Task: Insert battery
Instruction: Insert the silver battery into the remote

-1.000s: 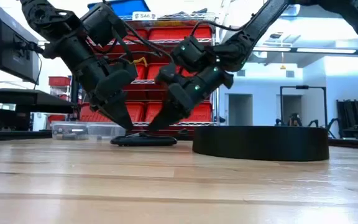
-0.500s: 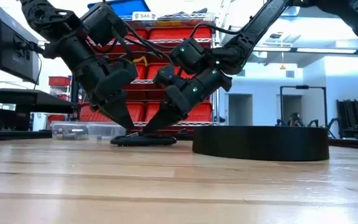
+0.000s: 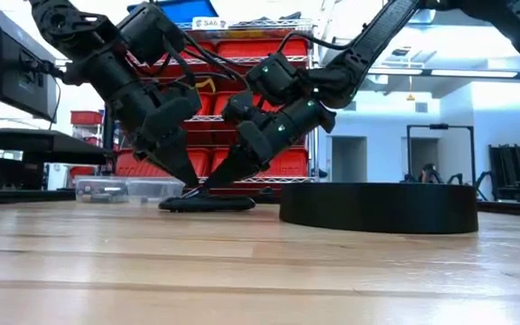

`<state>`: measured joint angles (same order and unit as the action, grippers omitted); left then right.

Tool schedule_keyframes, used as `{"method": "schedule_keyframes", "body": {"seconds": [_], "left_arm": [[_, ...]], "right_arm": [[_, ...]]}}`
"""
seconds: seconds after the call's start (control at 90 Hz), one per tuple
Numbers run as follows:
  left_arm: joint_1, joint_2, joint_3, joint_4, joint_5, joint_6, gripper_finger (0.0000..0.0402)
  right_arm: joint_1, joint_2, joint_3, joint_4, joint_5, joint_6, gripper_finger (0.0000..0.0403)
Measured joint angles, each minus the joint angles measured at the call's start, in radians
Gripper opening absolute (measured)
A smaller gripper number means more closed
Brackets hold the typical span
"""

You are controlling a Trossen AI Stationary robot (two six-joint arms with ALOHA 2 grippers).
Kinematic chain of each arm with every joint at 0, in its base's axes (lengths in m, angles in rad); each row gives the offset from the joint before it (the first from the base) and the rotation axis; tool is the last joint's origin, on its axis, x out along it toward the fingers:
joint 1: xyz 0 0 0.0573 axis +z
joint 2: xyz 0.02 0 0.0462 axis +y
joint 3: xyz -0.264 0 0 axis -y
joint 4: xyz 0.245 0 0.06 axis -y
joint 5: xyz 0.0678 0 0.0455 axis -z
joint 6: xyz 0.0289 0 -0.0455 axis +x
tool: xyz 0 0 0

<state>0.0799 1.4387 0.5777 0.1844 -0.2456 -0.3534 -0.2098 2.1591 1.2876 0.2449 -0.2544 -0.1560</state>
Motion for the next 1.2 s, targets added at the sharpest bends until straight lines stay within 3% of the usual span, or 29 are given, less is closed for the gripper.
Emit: {"method": "schedule_keyframes", "body": {"seconds": [0.622,0.789,0.956,1.2], "left_arm": [[0.008,0.002,0.0,-0.017,-0.015,0.001,0.0004],[0.046,0.002,-0.024,0.006,-0.016,-0.075,0.0004],[0.063,0.003,-0.054,0.016,0.052,-0.109,0.0004],[0.059,0.004,-0.054,0.063,0.063,-0.089,0.0004]], "right_arm": [[0.002,0.037,0.004,0.007,0.012,0.025,0.0],[0.004,0.037,0.004,0.007,0.013,0.029,0.0],[0.004,0.038,0.003,0.007,0.014,0.034,0.0],[0.004,0.038,0.003,0.006,0.014,0.035,0.0]]}}
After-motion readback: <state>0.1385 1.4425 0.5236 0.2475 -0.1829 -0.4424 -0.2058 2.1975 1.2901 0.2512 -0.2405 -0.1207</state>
